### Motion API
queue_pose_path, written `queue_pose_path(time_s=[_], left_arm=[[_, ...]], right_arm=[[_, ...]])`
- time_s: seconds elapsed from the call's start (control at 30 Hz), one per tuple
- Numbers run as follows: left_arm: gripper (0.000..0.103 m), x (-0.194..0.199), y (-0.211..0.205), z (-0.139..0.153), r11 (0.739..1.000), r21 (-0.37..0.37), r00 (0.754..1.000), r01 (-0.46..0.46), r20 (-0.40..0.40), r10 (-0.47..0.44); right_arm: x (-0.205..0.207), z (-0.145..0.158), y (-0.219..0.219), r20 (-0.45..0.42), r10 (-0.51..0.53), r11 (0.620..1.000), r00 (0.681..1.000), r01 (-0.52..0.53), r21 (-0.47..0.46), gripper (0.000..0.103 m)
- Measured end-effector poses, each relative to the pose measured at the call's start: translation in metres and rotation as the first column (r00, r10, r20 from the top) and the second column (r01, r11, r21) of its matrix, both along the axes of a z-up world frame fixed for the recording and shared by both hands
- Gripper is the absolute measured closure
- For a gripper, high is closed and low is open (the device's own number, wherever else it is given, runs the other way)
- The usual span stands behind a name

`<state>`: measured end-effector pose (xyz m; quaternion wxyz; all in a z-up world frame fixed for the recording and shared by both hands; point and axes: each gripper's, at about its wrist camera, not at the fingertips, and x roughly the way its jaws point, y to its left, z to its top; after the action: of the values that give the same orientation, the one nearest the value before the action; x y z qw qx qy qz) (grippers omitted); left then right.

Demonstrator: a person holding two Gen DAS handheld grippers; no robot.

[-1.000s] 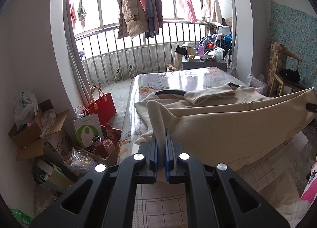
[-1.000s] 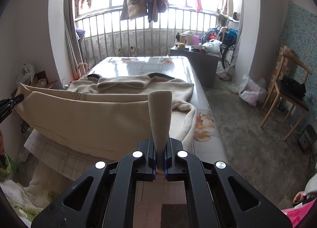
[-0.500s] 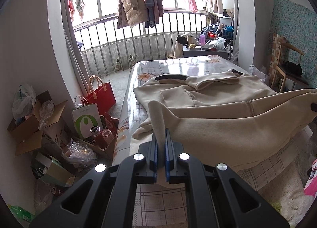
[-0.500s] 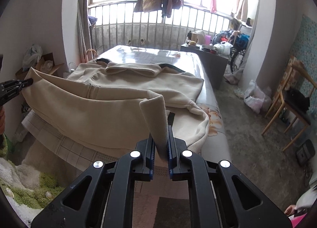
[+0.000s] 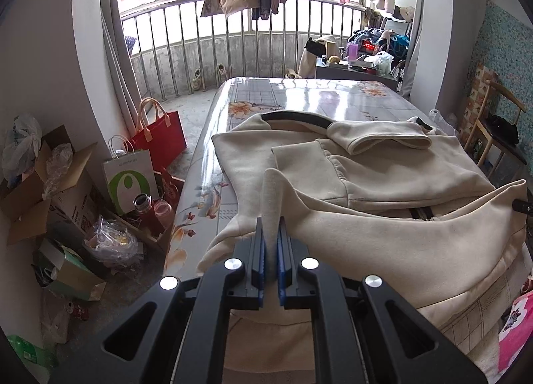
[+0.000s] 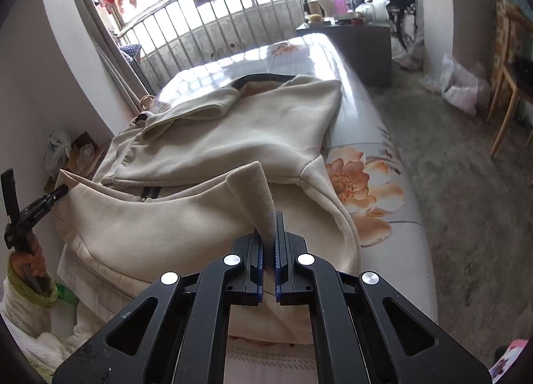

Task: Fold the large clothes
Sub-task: 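Lift the bundle edge with both grippers and fold it over the jacket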

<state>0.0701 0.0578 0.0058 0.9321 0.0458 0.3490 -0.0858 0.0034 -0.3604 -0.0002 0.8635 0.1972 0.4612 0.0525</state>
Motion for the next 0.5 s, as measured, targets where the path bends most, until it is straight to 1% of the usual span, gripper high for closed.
queue_pose_path(time_s=[0.07, 0.13, 0.2, 0.3, 0.4, 0.5], left_arm=[[0.097, -0.002, 0.002, 0.003, 1.000, -0.004, 1.000, -0.003, 0.003, 0.004], [0.097, -0.010, 0.006, 0.014, 1.000, -0.013, 1.000, 0.001, 0.023, -0.001], [0.098, -0.018, 0.014, 0.031, 0.998, -0.067, 0.999, 0.002, 0.037, 0.000], [0.098, -0.031, 0.022, 0.062, 0.993, -0.113, 0.994, 0.015, 0.107, -0.003], [0.098, -0.032, 0.023, 0.086, 0.991, -0.127, 0.985, 0.032, 0.173, -0.010], [0.098, -0.016, 0.017, 0.097, 0.995, -0.096, 0.976, 0.041, 0.219, -0.019]], right_arm=[[-0.005, 0.011, 0.002, 0.033, -0.001, 1.000, 0.999, 0.001, -0.006, 0.100], [-0.015, 0.030, 0.000, 0.093, -0.006, 1.000, 0.996, 0.005, 0.006, 0.100], [-0.026, 0.053, 0.000, 0.167, -0.004, 1.000, 0.986, 0.005, -0.003, 0.100], [-0.039, 0.083, 0.000, 0.276, -0.003, 1.000, 0.961, 0.008, -0.017, 0.100], [-0.034, 0.102, -0.006, 0.338, -0.018, 1.000, 0.941, 0.024, -0.014, 0.100], [-0.009, 0.108, -0.013, 0.358, -0.027, 1.000, 0.933, 0.030, -0.003, 0.100]])
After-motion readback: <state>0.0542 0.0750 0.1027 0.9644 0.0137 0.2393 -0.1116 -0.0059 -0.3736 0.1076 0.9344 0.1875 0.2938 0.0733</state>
